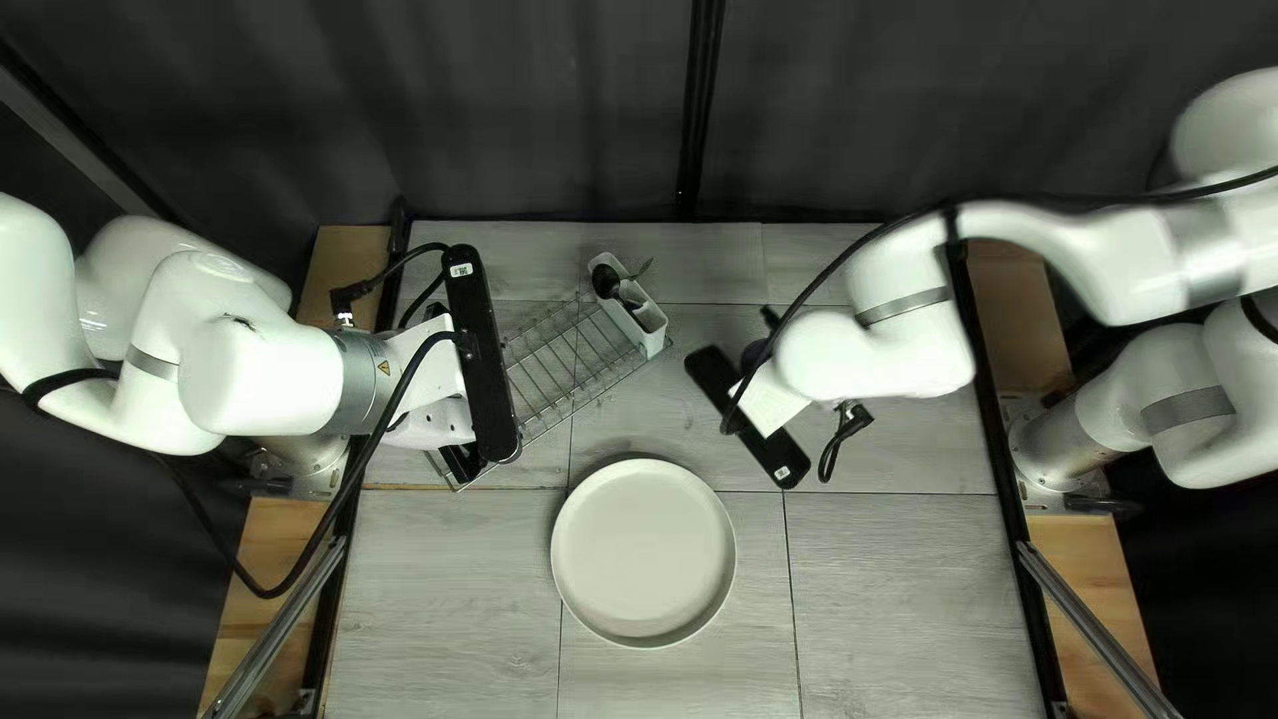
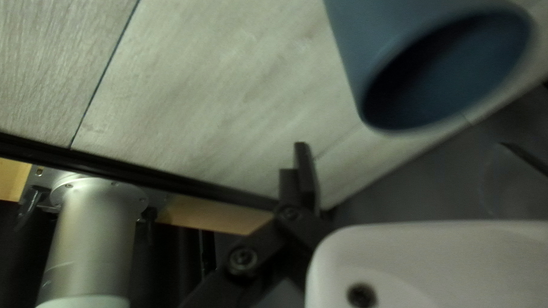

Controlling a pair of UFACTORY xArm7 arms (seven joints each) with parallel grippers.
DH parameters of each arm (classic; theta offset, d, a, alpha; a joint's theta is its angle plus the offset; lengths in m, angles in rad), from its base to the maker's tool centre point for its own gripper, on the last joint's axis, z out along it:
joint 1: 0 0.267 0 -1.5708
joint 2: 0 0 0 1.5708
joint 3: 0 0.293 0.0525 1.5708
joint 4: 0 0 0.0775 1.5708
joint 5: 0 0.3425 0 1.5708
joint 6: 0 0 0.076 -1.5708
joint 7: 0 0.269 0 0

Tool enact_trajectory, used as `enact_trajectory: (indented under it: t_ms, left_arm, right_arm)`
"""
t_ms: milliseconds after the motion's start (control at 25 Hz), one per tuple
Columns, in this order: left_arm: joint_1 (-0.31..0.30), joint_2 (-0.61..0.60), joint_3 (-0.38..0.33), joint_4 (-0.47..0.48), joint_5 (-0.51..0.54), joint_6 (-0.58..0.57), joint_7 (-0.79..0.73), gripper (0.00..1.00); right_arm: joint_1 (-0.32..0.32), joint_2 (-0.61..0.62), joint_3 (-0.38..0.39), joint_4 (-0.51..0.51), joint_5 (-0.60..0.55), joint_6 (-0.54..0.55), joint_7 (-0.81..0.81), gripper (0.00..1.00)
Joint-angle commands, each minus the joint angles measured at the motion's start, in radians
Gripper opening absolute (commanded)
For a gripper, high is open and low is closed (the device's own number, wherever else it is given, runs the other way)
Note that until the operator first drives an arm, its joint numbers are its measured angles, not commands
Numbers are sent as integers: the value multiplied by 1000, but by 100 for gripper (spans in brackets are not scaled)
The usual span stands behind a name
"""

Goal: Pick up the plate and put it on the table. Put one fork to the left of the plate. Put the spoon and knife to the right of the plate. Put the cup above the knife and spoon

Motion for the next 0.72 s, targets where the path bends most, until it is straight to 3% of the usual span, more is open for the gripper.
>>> enact_trajectory:
  t_ms: [40,160,440,560,720]
  left_arm:
    - [0,0,0,0,0,0,0,100]
    - [0,0,0,0,0,0,0,100]
    - [0,0,0,0,0,0,0,100]
    - [0,0,0,0,0,0,0,100]
    - [0,0,0,0,0,0,0,100]
  right_arm:
    - [-13,-37,-11,27,-10,13,4,100]
    - [-24,-94,-29,6,-4,3,-26,100]
    - [-39,-421,-153,-142,84,-17,-218,100]
    - [-42,-499,-211,-200,127,-46,-269,100]
    - [-42,-499,-211,-200,127,-46,-269,100]
